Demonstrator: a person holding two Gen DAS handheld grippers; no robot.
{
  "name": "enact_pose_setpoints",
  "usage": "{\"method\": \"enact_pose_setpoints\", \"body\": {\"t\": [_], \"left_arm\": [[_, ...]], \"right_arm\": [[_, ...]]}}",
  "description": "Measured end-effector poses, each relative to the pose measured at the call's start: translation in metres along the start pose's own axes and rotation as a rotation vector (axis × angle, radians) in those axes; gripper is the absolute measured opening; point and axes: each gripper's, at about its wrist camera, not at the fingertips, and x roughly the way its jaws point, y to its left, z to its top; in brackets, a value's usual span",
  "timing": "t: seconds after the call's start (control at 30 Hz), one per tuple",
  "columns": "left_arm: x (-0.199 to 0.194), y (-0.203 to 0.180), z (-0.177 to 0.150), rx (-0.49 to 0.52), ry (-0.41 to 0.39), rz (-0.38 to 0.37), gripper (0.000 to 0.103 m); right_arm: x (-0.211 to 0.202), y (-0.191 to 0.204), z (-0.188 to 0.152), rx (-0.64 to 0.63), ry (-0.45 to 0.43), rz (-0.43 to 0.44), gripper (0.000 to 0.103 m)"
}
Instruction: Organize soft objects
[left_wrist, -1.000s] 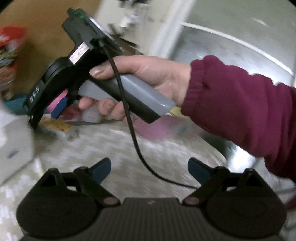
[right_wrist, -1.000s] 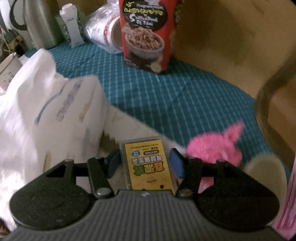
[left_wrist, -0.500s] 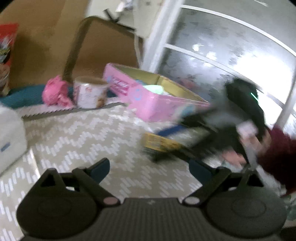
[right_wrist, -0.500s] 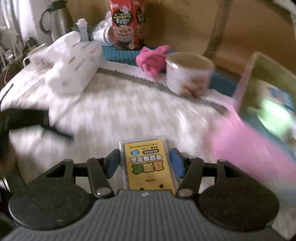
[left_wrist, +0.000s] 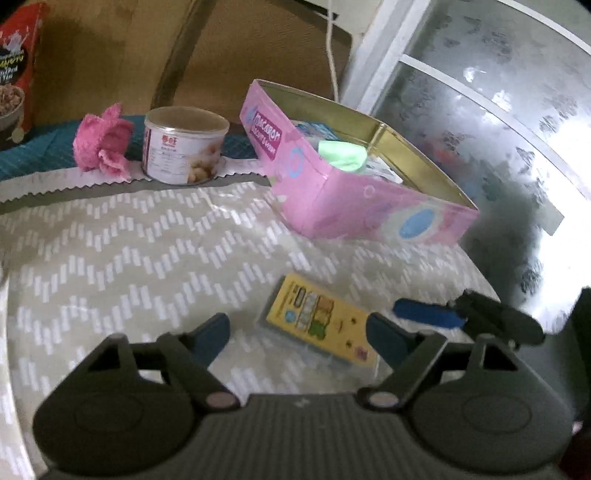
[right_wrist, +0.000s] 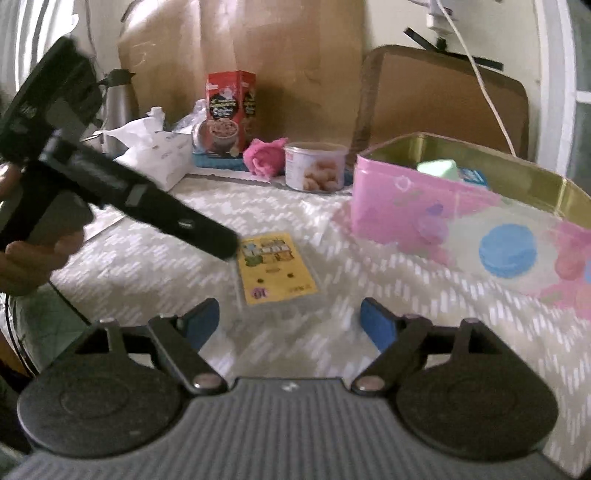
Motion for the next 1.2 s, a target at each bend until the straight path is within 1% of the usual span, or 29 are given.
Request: {"method": "enact_pose_setpoints", "body": {"t": [0.07, 0.1, 0.13, 0.17, 0.2, 0.3, 0.37, 0.4, 0.47, 0.53, 0.57, 0.6, 0.67, 0.7, 0.77, 0.8, 0.87, 0.93, 1.0, 1.07, 1.13, 1.2], "left_arm": [[0.004, -0.001, 0.003, -0.006, 0.003, 0.01, 0.084], [0.006, -0.003, 0.004, -0.002, 0.005, 0.016, 0.081], [0.008, -0.006, 0.005, 0.009, 0.011, 0.014, 0.074], [0.01, -0.01, 0.005, 0.023, 0.018, 0.016, 0.074], [0.014, -0.015, 0.006, 0.043, 0.021, 0.027, 0.072], [0.021, -0.036, 0.001, 0.123, 0.038, 0.03, 0.072], [0.028, -0.05, -0.001, 0.163, 0.054, 0.008, 0.072], [0.032, -0.057, -0.002, 0.18, 0.062, -0.01, 0.074], [0.043, -0.073, -0.004, 0.227, 0.071, -0.046, 0.078], [0.056, -0.091, -0.006, 0.287, 0.073, -0.063, 0.078], [0.061, -0.1, -0.007, 0.316, 0.075, -0.064, 0.077], [0.066, -0.109, -0.007, 0.347, 0.076, -0.06, 0.074], [0.071, -0.122, -0.004, 0.376, 0.076, -0.07, 0.072], [0.071, -0.127, 0.0, 0.378, 0.066, -0.084, 0.069], [0.067, -0.137, 0.017, 0.377, 0.035, -0.116, 0.067], [0.064, -0.142, 0.028, 0.376, 0.01, -0.132, 0.066], [0.063, -0.153, 0.05, 0.377, -0.033, -0.133, 0.066], [0.066, -0.162, 0.074, 0.377, -0.081, -0.115, 0.066], [0.079, -0.165, 0.098, 0.361, -0.108, -0.082, 0.066], [0.099, -0.163, 0.116, 0.31, -0.107, -0.048, 0.066], [0.12, -0.155, 0.132, 0.236, -0.081, -0.015, 0.075], [0.135, -0.145, 0.141, 0.164, -0.073, 0.029, 0.077]], "right_arm": [[-0.005, -0.003, 0.0, -0.009, -0.003, 0.006, 0.084], [-0.003, -0.004, 0.001, -0.007, 0.002, 0.013, 0.081], [-0.003, -0.005, 0.0, -0.002, 0.008, 0.021, 0.075], [-0.005, -0.004, -0.001, 0.0, 0.019, 0.028, 0.062], [-0.005, -0.004, -0.002, -0.005, 0.015, 0.022, 0.061], [-0.013, -0.005, -0.009, -0.013, -0.005, 0.012, 0.061], [-0.024, -0.009, -0.017, 0.008, -0.018, 0.001, 0.061], [-0.03, -0.012, -0.021, 0.021, -0.025, -0.012, 0.061], [-0.043, -0.014, -0.032, 0.028, -0.043, -0.068, 0.062], [-0.056, -0.015, -0.042, 0.034, -0.059, -0.112, 0.061], [-0.061, -0.016, -0.047, 0.049, -0.067, -0.121, 0.06], [-0.067, -0.017, -0.052, 0.062, -0.076, -0.132, 0.059], [-0.075, -0.017, -0.059, 0.061, -0.09, -0.19, 0.059], [-0.079, -0.016, -0.061, 0.049, -0.096, -0.225, 0.059], [-0.087, -0.019, -0.06, 0.044, -0.116, -0.272, 0.059], [-0.092, -0.023, -0.058, 0.047, -0.136, -0.291, 0.059], [-0.101, -0.032, -0.046, 0.042, -0.196, -0.334, 0.059], [-0.103, -0.044, -0.029, 0.028, -0.245, -0.373, 0.059], [-0.097, -0.058, -0.01, 0.025, -0.277, -0.401, 0.059], [-0.083, -0.079, 0.008, 0.046, -0.288, -0.41, 0.059], [-0.064, -0.1, 0.022, 0.085, -0.279, -0.397, 0.059], [-0.04, -0.115, 0.035, 0.091, -0.255, -0.431, 0.059]]}}
